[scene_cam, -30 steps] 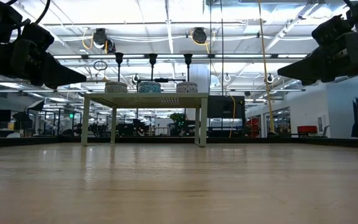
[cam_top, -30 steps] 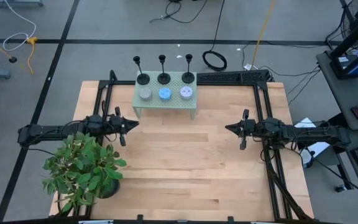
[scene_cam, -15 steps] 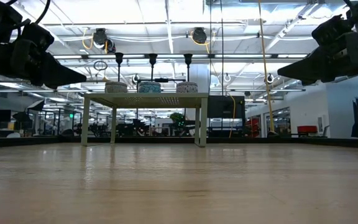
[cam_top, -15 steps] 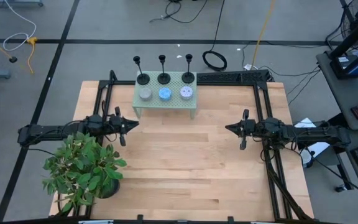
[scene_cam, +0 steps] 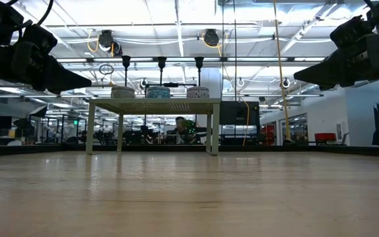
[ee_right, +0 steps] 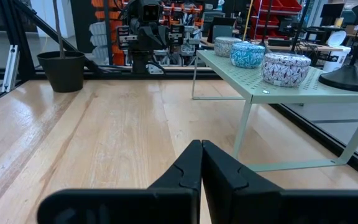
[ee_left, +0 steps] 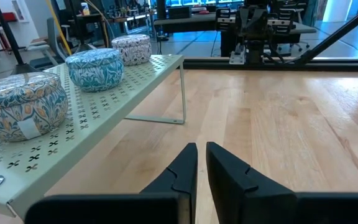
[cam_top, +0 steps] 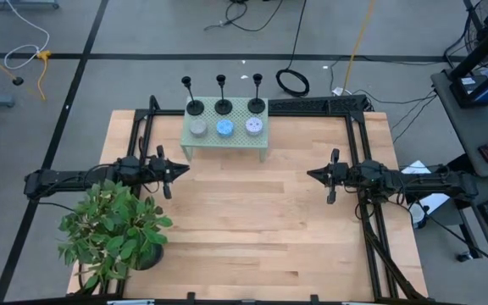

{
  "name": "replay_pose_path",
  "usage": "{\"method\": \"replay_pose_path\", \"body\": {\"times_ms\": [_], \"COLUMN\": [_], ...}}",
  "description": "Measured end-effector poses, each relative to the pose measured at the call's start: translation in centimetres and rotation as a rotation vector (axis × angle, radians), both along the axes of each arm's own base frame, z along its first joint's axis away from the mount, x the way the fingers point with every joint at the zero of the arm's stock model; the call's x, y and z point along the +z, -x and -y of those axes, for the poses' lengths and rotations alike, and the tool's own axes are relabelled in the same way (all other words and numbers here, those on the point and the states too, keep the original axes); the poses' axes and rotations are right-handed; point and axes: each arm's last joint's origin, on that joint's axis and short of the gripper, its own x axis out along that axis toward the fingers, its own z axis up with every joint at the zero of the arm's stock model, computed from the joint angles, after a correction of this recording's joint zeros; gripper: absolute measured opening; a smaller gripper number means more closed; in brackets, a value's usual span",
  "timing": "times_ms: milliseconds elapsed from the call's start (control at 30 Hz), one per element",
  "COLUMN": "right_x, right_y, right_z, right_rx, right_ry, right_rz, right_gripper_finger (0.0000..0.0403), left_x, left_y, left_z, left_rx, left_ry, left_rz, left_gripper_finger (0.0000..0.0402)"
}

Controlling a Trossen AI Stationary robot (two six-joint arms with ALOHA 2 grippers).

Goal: Pick & Place candle stick holders
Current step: Return to Home Position

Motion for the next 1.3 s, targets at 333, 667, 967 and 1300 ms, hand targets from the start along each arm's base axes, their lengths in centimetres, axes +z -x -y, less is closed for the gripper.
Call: {"method": "replay_pose_path", "body": {"times_ms": [333, 667, 967, 1300], "right_x": [0.00, 0.01, -0.02, -0.02], "right_y": [0.00, 0.00, -0.02, -0.02], "right_z": [0.00, 0.00, 0.00, 0.00], "right_rx": [0.000, 0.004, 0.004, 0.005], "right_ry": [0.000, 0.057, 0.060, 0.060], "right_rz": [0.000, -0.008, -0.011, -0.011], "right_gripper_finger": [0.0004, 0.0004, 0.0004, 0.0004], "left_x": [0.01, 0.00, 0.00, 0.01], "left_y": [0.00, 0.00, 0.00, 0.00], "left_z": [0.00, 0.00, 0.00, 0.00], "left_rx": [0.000, 0.000, 0.000, 0.000], "left_ry": [0.000, 0.000, 0.000, 0.000], "left_rz": [0.000, 0.000, 0.000, 0.000], "left_gripper_finger": [0.0042, 0.0042, 0.0042, 0.0042]}}
